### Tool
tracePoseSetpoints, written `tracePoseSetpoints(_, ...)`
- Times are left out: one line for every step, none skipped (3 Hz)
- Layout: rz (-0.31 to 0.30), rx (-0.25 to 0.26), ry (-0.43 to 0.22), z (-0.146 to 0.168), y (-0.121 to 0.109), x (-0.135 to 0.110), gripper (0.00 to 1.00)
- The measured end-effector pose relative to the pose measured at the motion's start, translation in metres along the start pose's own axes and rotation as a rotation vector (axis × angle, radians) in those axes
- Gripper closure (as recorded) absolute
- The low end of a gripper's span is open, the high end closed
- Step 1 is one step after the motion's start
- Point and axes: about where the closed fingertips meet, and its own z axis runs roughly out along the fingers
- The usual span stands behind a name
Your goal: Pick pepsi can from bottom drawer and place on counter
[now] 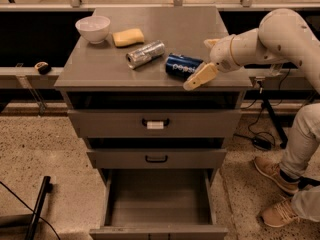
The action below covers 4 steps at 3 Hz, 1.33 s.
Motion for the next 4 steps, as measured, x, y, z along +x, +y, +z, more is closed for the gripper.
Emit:
tracePoseSetpoints(-0.021, -0.003, -0.005, -0.005, 0.003, -0.007, 0.0)
tracePoseSetpoints(-0.051, 0.014, -0.01, -0.029, 0.007, -0.016, 0.0)
tracePoseSetpoints(-0.056, 0.059, -0.035, -0.068, 0.012, -0.019, 0.0)
tracePoseSetpoints(-0.05, 0.066, -0.032, -0.073, 0.01, -0.014, 0.0)
